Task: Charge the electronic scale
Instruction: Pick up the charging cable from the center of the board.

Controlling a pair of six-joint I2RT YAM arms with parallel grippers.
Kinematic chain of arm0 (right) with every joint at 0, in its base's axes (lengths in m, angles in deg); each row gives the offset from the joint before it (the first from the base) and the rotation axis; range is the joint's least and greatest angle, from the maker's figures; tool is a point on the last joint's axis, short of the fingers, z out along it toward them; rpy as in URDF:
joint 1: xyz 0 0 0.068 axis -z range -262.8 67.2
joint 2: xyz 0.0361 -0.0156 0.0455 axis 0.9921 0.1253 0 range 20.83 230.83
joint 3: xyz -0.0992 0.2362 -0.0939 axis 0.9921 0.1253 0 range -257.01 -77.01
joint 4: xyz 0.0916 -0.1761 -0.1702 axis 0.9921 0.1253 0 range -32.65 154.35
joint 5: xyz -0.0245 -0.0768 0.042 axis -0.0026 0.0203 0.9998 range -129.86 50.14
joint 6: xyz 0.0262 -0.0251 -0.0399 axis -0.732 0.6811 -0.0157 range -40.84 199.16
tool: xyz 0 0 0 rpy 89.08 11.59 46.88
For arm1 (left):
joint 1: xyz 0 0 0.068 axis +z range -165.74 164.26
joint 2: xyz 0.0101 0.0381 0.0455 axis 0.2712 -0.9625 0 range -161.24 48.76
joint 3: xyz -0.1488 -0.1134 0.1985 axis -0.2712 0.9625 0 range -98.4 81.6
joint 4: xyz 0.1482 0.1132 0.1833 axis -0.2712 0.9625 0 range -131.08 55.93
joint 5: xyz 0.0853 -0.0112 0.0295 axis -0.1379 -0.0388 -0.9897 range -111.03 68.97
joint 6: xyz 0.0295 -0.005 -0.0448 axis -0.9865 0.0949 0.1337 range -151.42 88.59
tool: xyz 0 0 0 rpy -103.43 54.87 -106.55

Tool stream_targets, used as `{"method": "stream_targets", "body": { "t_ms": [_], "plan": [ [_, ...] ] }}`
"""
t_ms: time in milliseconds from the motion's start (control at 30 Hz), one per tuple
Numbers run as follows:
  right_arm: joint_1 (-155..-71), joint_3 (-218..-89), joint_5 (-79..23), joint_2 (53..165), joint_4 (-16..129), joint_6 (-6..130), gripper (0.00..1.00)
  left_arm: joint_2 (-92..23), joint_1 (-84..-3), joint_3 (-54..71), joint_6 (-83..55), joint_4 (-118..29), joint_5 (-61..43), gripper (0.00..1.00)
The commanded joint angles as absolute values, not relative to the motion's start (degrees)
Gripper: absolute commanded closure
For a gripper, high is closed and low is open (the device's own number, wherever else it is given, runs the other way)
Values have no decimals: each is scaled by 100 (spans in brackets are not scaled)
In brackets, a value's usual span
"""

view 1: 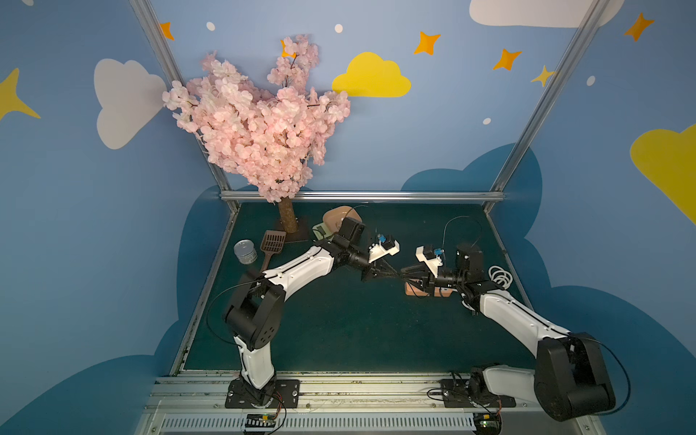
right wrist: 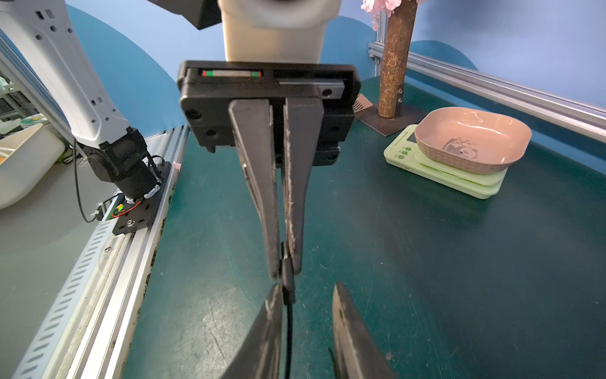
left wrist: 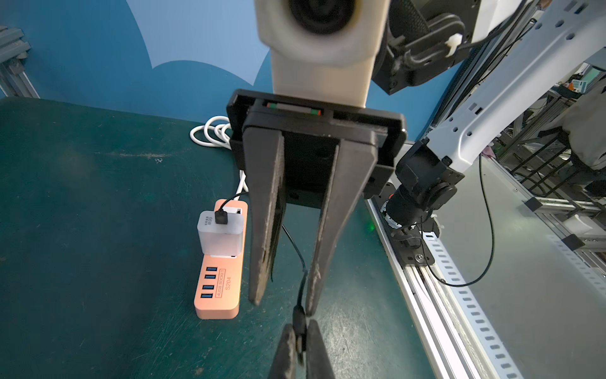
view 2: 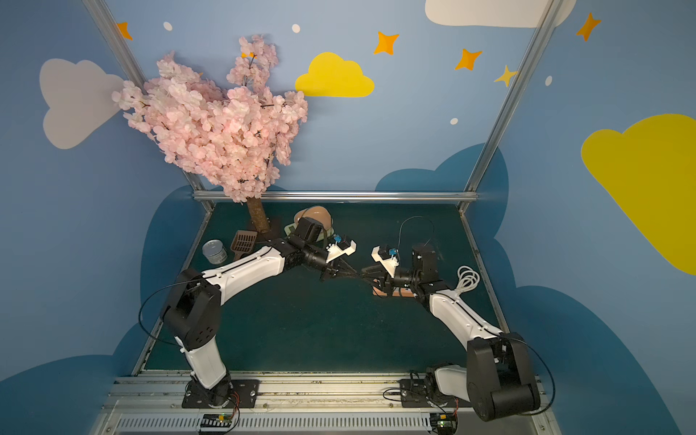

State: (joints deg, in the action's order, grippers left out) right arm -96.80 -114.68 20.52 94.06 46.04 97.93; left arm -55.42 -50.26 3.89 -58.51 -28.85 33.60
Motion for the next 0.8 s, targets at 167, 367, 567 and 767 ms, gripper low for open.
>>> {"method": "stream_targets", "body": {
  "t_ms": [167,367,567,767],
  "plan": [
    [-9624,-11436,2496,9385,4391,9542,76,-5311,-5063,496,-5774,-3070,3647,92],
    [-9625,-11452,2619,9429,4379,9551,78,-5315,-5079,499,-5738,-3166,3583,92],
    [-9618,-11488,2684,9481,4408,9582,80,-5329,-5097,492,-5700,-3245,3546,92],
    [-9623,-11520,2724,9568,4457,9571,87,-5337,-5107,478,-5695,-3284,3548,92]
  ]
}}
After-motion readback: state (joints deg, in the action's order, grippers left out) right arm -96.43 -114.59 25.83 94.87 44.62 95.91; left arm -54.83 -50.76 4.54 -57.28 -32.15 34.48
